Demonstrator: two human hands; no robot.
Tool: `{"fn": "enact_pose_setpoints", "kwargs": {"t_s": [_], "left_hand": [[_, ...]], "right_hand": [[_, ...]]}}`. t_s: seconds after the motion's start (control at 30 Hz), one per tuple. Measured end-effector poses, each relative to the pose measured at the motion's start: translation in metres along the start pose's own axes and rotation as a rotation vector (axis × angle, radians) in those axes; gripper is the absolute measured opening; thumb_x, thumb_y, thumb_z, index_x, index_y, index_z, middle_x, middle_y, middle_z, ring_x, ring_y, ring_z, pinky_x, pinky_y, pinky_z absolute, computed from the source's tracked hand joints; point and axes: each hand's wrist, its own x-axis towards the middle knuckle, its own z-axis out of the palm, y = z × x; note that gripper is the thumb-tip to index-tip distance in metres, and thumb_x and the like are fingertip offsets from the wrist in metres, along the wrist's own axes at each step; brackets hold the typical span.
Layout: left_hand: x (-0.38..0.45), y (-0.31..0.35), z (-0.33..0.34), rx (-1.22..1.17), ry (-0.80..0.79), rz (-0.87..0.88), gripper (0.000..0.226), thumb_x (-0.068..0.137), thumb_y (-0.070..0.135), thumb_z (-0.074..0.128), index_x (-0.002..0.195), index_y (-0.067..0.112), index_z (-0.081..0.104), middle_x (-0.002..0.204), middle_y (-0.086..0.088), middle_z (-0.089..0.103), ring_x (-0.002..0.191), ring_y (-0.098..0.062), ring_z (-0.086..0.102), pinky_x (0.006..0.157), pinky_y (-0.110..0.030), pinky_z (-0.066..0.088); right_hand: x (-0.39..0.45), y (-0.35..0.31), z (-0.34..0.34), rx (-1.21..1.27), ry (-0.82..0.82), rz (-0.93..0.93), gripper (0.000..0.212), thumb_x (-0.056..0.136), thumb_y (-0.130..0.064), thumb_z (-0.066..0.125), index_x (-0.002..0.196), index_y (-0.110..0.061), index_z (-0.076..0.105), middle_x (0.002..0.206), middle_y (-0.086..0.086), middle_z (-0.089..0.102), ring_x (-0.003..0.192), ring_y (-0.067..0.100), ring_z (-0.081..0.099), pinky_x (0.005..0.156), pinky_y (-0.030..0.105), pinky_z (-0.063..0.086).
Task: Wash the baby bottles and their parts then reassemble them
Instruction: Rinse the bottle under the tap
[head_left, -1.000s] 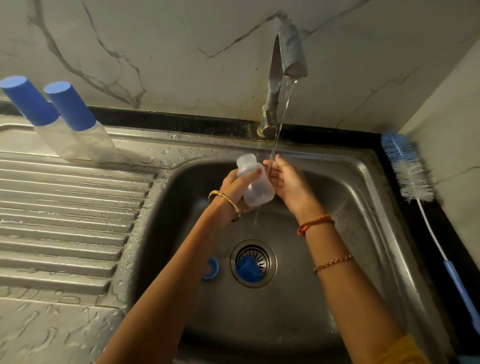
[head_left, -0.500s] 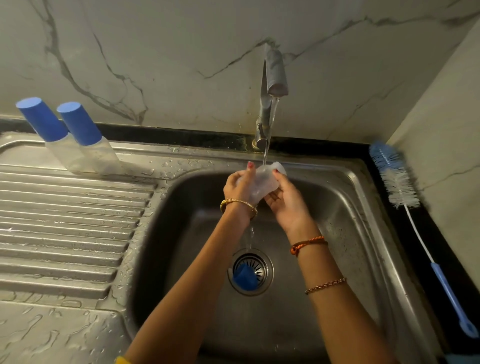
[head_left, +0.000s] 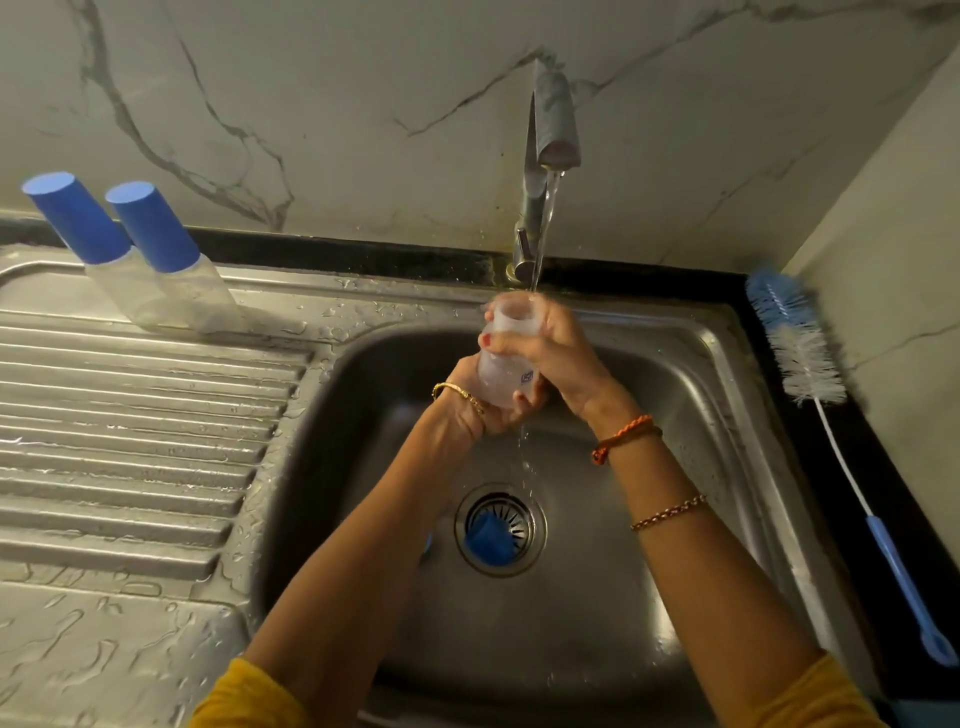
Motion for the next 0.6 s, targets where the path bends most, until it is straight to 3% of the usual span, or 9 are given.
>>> {"fn": "enact_pose_setpoints", "kwargs": {"t_s": [0.1, 0.17, 0.23, 0.3, 0.37, 0.43, 0.53, 0.6], "left_hand": [[0.007, 0.006, -0.004, 0.046, -0.052, -0.122, 0.046, 0.091, 0.042, 0.032, 0.078, 0.005, 0.055, 0.056, -0.009, 0.06, 0.038, -0.018, 0.057, 0.031, -0.013, 0.039], [0.007, 0.008, 0.001, 0.059, -0.032, -0.131, 0.052, 0.094, 0.047, 0.027, 0.085, 0.004, 0.055, 0.06, -0.009, 0.059, 0.038, -0.018, 0.056, 0.031, -0.013, 0.04], [0.009, 0.01, 0.009, -0.041, 0.035, -0.106, 0.051, 0.094, 0.05, 0.028, 0.095, 0.006, 0.054, 0.068, -0.009, 0.057, 0.044, -0.019, 0.058, 0.032, -0.016, 0.043], [0.01, 0.008, 0.018, -0.212, 0.106, 0.0, 0.045, 0.093, 0.049, 0.037, 0.099, 0.007, 0.052, 0.08, -0.011, 0.058, 0.063, -0.023, 0.06, 0.045, -0.024, 0.052], [0.01, 0.003, 0.027, -0.337, 0.051, 0.138, 0.037, 0.094, 0.042, 0.041, 0.098, 0.007, 0.052, 0.086, -0.012, 0.057, 0.077, -0.023, 0.057, 0.063, -0.031, 0.051], [0.008, -0.003, 0.027, -0.373, 0.005, 0.165, 0.034, 0.095, 0.039, 0.041, 0.098, 0.008, 0.054, 0.085, -0.011, 0.057, 0.078, -0.021, 0.056, 0.068, -0.03, 0.048], [0.008, -0.002, 0.017, -0.301, -0.001, 0.105, 0.032, 0.096, 0.035, 0.042, 0.1, 0.006, 0.054, 0.079, -0.011, 0.059, 0.073, -0.021, 0.058, 0.054, -0.026, 0.054], [0.004, 0.001, 0.013, -0.199, 0.023, 0.051, 0.036, 0.095, 0.038, 0.042, 0.097, 0.004, 0.055, 0.071, -0.012, 0.062, 0.064, -0.022, 0.061, 0.043, -0.026, 0.052]], "right_hand": [[0.005, -0.003, -0.01, -0.051, -0.152, -0.042, 0.024, 0.062, -0.021, 0.07, 0.083, -0.019, 0.06, 0.09, -0.004, 0.059, 0.083, -0.002, 0.059, 0.066, 0.016, 0.049], [0.011, -0.004, -0.018, -0.046, -0.191, -0.05, 0.026, 0.057, -0.025, 0.072, 0.079, -0.02, 0.06, 0.089, -0.004, 0.06, 0.087, 0.003, 0.058, 0.069, 0.02, 0.051], [0.017, -0.002, -0.022, 0.027, -0.131, -0.032, 0.021, 0.058, -0.019, 0.072, 0.075, -0.019, 0.059, 0.088, -0.002, 0.06, 0.091, 0.012, 0.057, 0.074, 0.028, 0.051], [0.02, 0.001, -0.015, 0.077, 0.064, 0.013, 0.019, 0.065, -0.011, 0.073, 0.075, -0.019, 0.058, 0.089, -0.002, 0.059, 0.095, 0.018, 0.056, 0.077, 0.032, 0.05], [0.023, 0.004, -0.003, -0.006, 0.242, 0.015, 0.021, 0.074, -0.009, 0.073, 0.084, -0.018, 0.056, 0.093, -0.001, 0.058, 0.098, 0.021, 0.056, 0.076, 0.029, 0.05], [0.022, 0.009, 0.002, -0.108, 0.225, 0.027, 0.031, 0.076, -0.013, 0.073, 0.101, -0.015, 0.054, 0.103, 0.002, 0.055, 0.101, 0.021, 0.056, 0.075, 0.028, 0.052], [0.016, 0.02, 0.0, -0.163, 0.095, 0.058, 0.06, 0.077, -0.015, 0.072, 0.126, -0.012, 0.04, 0.12, 0.009, 0.048, 0.108, 0.024, 0.053, 0.079, 0.032, 0.053], [0.011, 0.023, -0.001, -0.242, 0.149, 0.027, 0.062, 0.078, -0.022, 0.072, 0.129, -0.012, 0.039, 0.124, 0.01, 0.049, 0.108, 0.021, 0.053, 0.075, 0.024, 0.051]]}}
